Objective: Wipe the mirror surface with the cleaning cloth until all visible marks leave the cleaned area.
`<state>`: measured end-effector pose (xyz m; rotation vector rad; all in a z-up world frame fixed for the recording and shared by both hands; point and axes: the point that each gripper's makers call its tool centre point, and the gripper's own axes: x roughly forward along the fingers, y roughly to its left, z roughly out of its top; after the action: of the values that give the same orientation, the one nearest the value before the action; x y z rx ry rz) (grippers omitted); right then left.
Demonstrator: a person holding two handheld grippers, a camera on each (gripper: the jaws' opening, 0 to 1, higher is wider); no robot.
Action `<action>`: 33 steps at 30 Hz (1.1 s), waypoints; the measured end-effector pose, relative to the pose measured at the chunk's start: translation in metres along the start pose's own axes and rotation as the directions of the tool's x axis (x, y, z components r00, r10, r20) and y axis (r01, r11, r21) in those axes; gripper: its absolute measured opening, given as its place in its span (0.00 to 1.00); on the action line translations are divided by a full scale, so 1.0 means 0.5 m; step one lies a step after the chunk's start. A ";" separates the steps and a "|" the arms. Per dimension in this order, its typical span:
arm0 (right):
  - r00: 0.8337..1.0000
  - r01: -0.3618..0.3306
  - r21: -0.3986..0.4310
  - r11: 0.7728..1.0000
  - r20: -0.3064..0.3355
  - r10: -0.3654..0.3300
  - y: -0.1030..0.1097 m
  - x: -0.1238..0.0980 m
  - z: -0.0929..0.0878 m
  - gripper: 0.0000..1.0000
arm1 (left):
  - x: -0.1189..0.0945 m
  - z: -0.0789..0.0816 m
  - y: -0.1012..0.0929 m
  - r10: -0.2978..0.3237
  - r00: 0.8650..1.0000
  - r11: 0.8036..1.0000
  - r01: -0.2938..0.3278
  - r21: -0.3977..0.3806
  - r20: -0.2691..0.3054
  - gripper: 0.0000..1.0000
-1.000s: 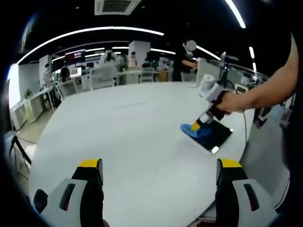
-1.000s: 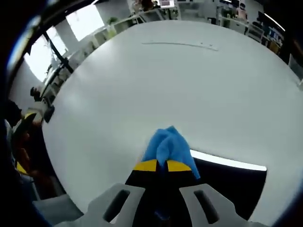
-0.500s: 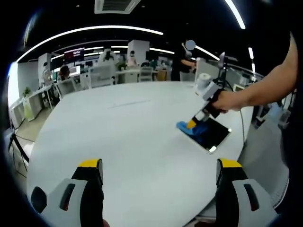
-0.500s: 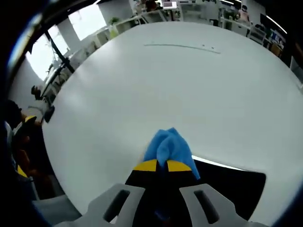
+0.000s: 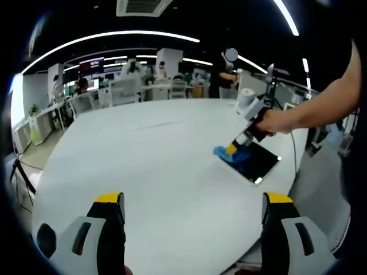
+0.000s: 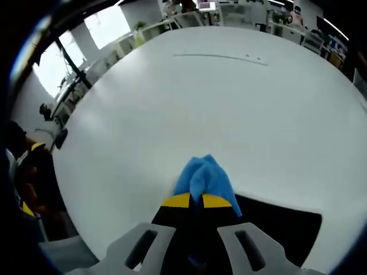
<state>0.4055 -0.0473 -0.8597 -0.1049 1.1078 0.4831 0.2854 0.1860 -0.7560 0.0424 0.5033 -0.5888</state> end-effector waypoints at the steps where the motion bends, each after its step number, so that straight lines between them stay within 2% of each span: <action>1: 1.000 0.001 0.003 1.000 -0.002 -0.001 -0.006 -0.002 -0.002 0.00 | 0.001 0.004 0.004 0.002 1.000 1.000 -0.002 -0.001 0.003 1.00; 7: 1.000 0.024 -0.009 1.000 0.001 -0.024 -0.040 0.002 -0.007 0.00 | 0.006 0.025 0.010 0.008 1.000 1.000 -0.009 0.007 0.020 1.00; 11: 1.000 0.022 -0.001 1.000 -0.001 -0.022 -0.061 0.016 -0.003 0.00 | 0.009 0.029 -0.002 0.007 1.000 1.000 -0.007 0.003 0.026 1.00; 28: 0.999 0.039 -0.008 0.999 0.006 -0.039 -0.056 0.004 -0.016 0.00 | -0.005 0.032 -0.014 0.012 1.000 1.000 -0.013 0.006 0.023 1.00; 33: 0.999 0.041 0.020 0.999 -0.003 -0.041 -0.061 0.008 -0.023 0.00 | -0.008 0.027 -0.008 0.010 1.000 1.000 -0.010 0.007 0.020 1.00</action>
<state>0.4101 -0.0769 -0.8735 -0.1108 1.1105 0.4352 0.2865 0.1824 -0.7418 0.0456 0.4810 -0.5805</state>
